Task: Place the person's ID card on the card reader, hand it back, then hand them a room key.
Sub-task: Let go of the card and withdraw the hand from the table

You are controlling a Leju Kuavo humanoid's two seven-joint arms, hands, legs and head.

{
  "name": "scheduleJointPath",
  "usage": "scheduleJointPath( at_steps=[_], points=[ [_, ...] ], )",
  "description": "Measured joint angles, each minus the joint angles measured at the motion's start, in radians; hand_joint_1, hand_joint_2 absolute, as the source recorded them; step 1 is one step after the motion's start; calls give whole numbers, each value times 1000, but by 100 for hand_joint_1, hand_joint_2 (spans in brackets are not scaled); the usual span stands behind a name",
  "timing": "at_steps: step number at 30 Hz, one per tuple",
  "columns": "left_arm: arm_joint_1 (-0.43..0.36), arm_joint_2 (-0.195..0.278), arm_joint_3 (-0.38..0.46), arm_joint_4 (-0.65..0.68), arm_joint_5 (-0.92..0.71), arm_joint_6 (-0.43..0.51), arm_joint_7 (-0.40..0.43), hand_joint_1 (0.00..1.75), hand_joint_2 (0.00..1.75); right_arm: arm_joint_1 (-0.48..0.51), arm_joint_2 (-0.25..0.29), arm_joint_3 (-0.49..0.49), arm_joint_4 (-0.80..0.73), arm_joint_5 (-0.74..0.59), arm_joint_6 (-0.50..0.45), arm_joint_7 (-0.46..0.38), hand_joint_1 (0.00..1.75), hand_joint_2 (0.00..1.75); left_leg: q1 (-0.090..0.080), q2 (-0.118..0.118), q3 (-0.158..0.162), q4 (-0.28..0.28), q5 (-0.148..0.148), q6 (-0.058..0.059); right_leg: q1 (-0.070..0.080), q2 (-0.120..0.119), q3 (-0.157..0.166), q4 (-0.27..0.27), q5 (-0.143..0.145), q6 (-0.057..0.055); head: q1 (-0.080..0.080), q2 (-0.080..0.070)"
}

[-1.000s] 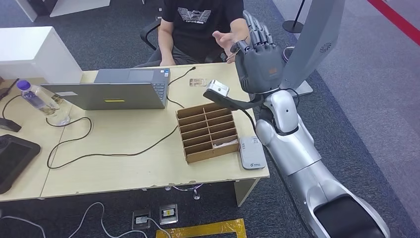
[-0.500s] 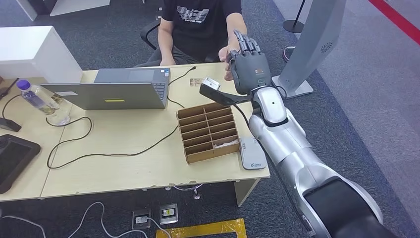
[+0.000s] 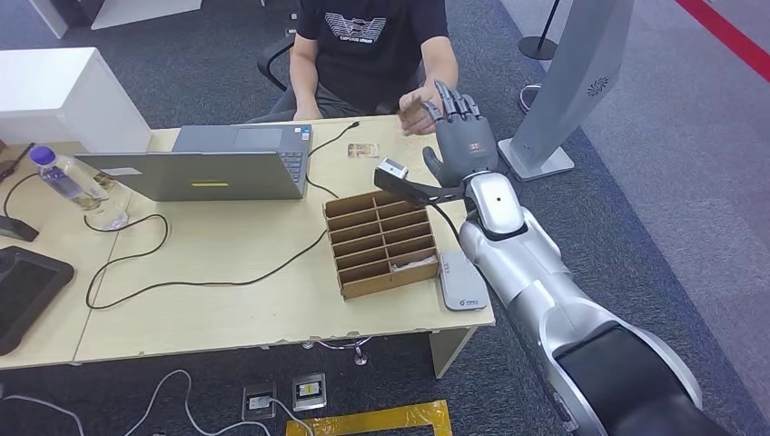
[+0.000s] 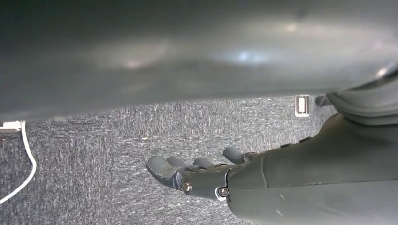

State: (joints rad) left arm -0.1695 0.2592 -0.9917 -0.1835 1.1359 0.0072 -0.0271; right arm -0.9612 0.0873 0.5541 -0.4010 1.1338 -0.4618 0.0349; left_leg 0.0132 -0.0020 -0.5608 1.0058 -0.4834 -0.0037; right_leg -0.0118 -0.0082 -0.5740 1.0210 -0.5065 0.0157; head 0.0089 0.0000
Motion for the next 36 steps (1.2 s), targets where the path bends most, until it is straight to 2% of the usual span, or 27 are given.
scheduleJointPath(
  at_steps=[8, 13, 17, 22, 27, 31, 36],
  points=[
    [0, -7, -1, 0, 20, 4, 0, 0, 0, -1, -12, 12, 26, 28, -6, 2, 0, 175, 0, 0, 0, 0, 0, 0, 0, 0, 0, 0, 0, 0, 0, 0],
    [8, -7, -1, 0, 32, 4, 0, 0, 0, -23, -72, 2, 29, -61, 48, -9, 0, 175, -1, 0, 0, 1, 0, 0, 0, 0, 0, 0, 0, 0, 0, 0],
    [20, -7, -1, 0, 40, 0, 0, 0, 0, -50, -186, -54, 36, -182, 112, -18, 0, 175, -1, -2, 0, 2, 0, 0, -1, -3, 1, -2, 0, 0, 0, 0],
    [31, -6, -2, 0, 46, -5, 0, 0, 0, -57, -351, -136, 47, -274, 130, 1, 0, 175, -2, -2, -1, 2, -1, 1, -2, -3, 1, -3, 1, 1, 0, 0],
    [30, -8, -2, 0, 50, -5, -1, 0, 0, -54, -454, -197, 60, -288, 127, 7, 0, 175, -2, 1, 0, 2, -2, 2, -2, 0, -1, -3, 1, 1, 0, 0],
    [30, -13, -2, 0, 57, -4, -8, 0, 0, -29, -533, -237, 72, -329, 130, 84, 0, 175, -1, -2, 1, 2, -2, 3, -2, -4, 0, -3, 0, 1, 0, 0],
    [41, -17, -4, 0, 60, -1, -10, 0, 0, 88, -654, -362, 95, -581, 172, 193, 0, 175, -1, -5, 0, 2, -3, 4, -1, -7, 1, -3, -1, 1, -1, 0]
  ],
)
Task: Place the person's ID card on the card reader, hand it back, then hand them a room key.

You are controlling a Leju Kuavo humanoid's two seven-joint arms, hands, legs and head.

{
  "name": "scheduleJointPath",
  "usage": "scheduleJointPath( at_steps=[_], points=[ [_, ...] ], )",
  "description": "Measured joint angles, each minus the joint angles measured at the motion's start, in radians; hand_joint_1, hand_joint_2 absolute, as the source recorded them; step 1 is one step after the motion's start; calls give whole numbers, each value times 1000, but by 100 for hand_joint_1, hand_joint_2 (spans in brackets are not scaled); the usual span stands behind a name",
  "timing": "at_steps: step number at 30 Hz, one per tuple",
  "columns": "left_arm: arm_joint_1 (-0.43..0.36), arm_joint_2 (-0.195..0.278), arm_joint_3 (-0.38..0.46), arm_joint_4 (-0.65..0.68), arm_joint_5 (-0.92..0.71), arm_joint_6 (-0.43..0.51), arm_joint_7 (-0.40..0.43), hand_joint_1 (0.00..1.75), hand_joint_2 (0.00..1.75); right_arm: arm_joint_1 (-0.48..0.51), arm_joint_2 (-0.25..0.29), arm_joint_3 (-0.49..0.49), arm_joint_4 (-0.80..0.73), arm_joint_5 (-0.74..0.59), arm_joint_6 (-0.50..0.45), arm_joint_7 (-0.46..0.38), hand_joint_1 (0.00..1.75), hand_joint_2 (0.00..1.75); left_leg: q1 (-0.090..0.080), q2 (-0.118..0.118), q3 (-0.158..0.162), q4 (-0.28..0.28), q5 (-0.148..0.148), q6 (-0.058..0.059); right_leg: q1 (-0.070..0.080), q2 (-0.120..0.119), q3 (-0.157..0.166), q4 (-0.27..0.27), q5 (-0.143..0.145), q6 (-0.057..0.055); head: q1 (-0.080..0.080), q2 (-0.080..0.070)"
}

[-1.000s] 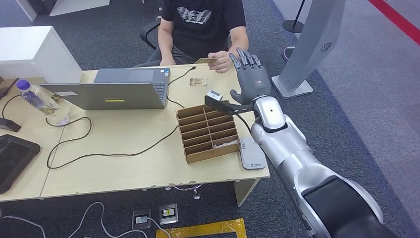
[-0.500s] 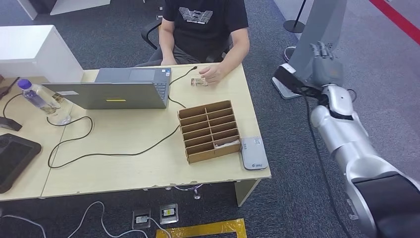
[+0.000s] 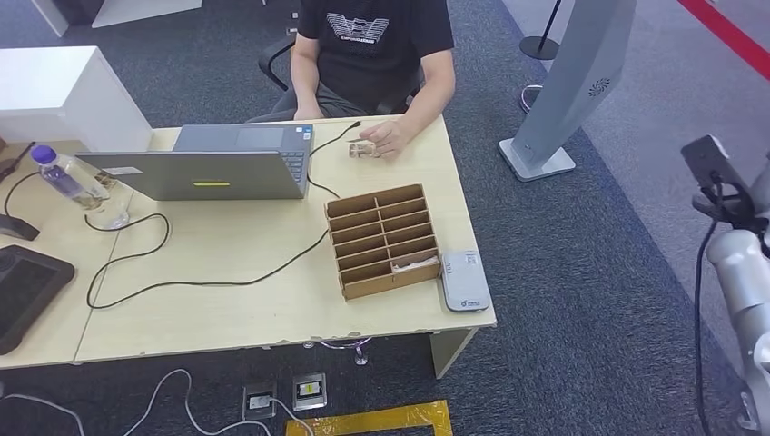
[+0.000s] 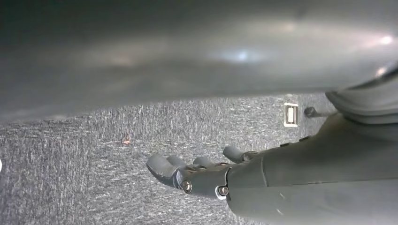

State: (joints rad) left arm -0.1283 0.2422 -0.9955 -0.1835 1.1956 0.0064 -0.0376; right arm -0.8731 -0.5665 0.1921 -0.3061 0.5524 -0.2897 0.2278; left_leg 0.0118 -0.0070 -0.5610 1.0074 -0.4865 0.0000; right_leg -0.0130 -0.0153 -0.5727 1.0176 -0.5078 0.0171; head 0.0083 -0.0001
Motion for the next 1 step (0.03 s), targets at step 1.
scheduleJointPath(
  at_steps=[1],
  points=[
    [0, 0, 0, 0, 1, 1, 0, 0, 0, 17, -10, -18, 3, -30, 3, 7, 0, 175, 0, 0, 0, 0, 0, 0, 0, 0, 0, 0, 0, 0, 0, 0]
  ],
)
